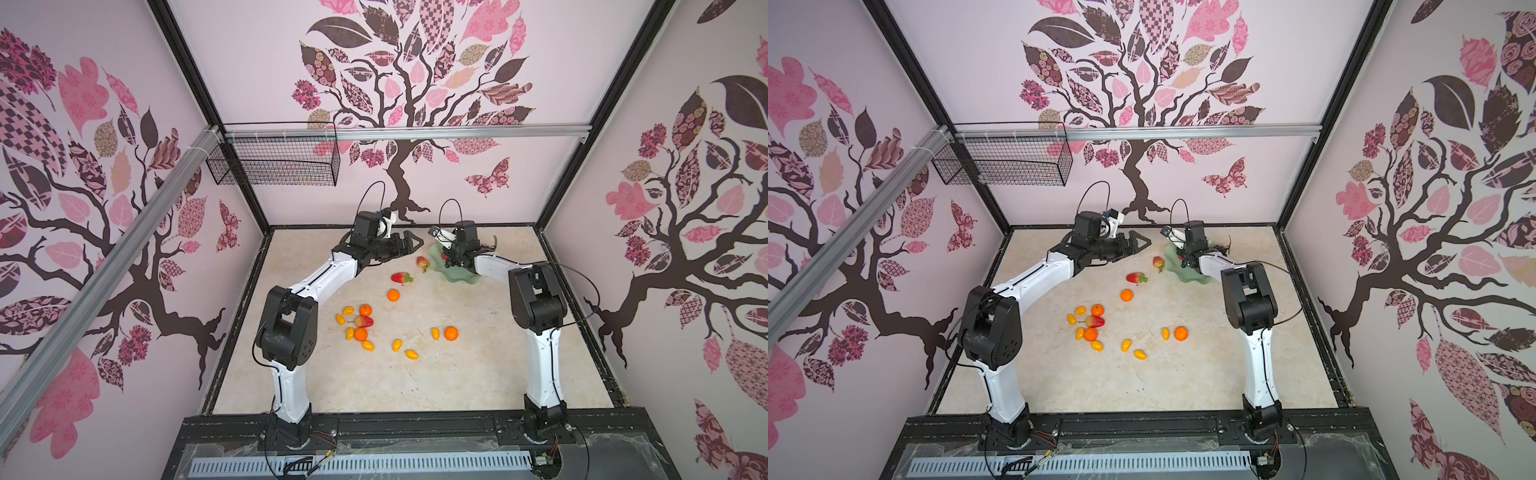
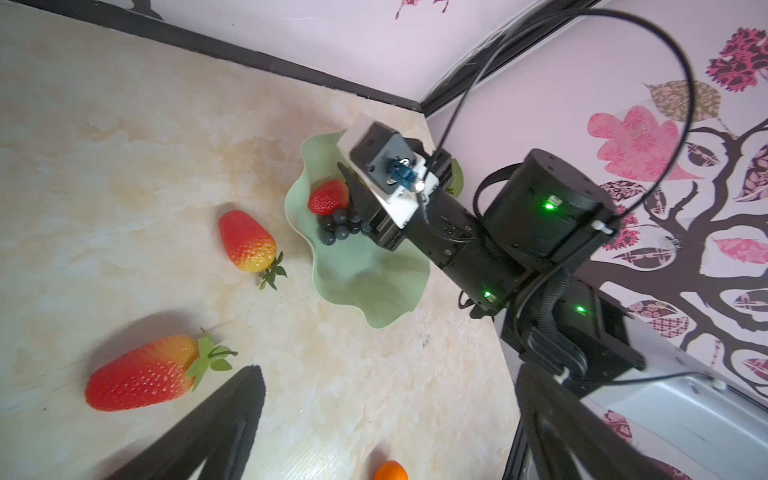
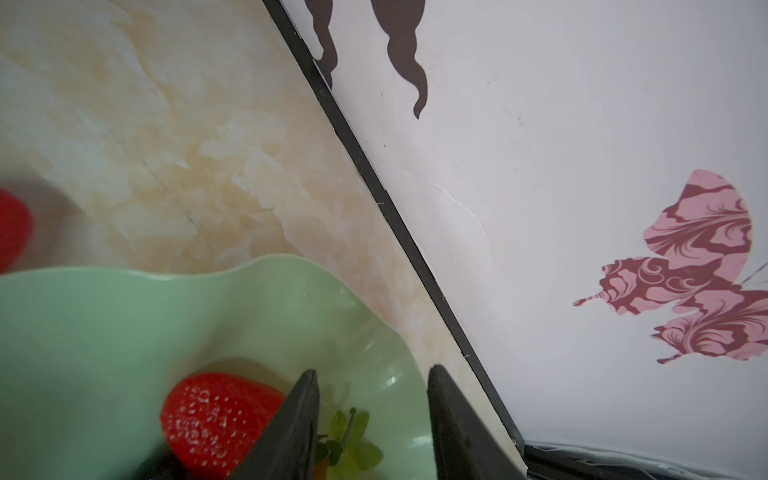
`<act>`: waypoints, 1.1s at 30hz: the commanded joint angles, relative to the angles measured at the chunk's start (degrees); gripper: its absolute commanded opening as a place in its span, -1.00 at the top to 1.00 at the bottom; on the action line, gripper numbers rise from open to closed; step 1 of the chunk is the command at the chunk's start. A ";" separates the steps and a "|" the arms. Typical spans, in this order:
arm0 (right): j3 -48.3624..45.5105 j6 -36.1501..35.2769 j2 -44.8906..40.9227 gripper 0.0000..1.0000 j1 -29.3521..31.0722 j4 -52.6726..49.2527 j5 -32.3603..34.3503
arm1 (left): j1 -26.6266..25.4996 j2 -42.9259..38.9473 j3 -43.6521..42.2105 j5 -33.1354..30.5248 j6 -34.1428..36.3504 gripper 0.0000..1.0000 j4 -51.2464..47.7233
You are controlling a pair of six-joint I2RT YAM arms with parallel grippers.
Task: Place and organize the fake fruits in the fruit bowl
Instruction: 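Move the right gripper down to the red-yellow strawberry beside the bowl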
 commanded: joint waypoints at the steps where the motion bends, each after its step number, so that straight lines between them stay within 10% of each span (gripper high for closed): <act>1: -2.06 10.61 -9.00 0.16 0.00 1.21 -3.18 | 0.15 -1.92 1.04 -4.34 4.20 -0.97 -4.30; 10: -10.83 30.77 -20.92 0.33 6.26 -4.14 -3.82 | 0.00 -6.23 0.50 -16.95 8.80 -0.97 -11.98; 16: -12.75 37.31 -24.49 0.34 8.35 -12.44 -20.32 | 0.30 -11.64 -6.18 -17.01 8.74 -0.97 -13.35; 22: -10.15 36.16 -21.25 0.35 9.35 -20.77 -32.00 | 4.44 -16.67 -16.72 -12.27 6.73 -0.97 -10.21; 33: 5.65 30.87 -5.87 0.27 10.88 -35.51 -30.86 | 8.82 -14.93 -17.13 -7.03 6.13 -0.97 -7.38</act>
